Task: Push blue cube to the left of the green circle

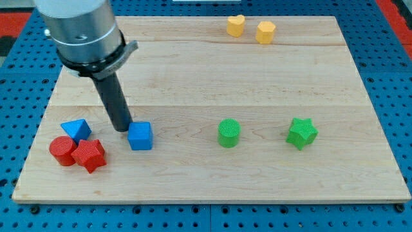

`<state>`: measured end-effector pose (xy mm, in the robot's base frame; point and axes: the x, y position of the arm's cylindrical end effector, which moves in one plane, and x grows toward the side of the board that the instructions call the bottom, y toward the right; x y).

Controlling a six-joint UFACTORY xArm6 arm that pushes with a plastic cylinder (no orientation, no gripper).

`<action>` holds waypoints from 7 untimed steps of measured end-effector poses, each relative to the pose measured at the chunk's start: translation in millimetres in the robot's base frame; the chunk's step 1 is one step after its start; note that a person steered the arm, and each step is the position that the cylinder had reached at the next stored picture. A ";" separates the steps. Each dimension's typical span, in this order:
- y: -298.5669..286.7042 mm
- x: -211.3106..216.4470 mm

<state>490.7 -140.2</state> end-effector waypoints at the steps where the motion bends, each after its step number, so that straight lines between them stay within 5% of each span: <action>1: -25.4 3.9; 7: 28.1 6.0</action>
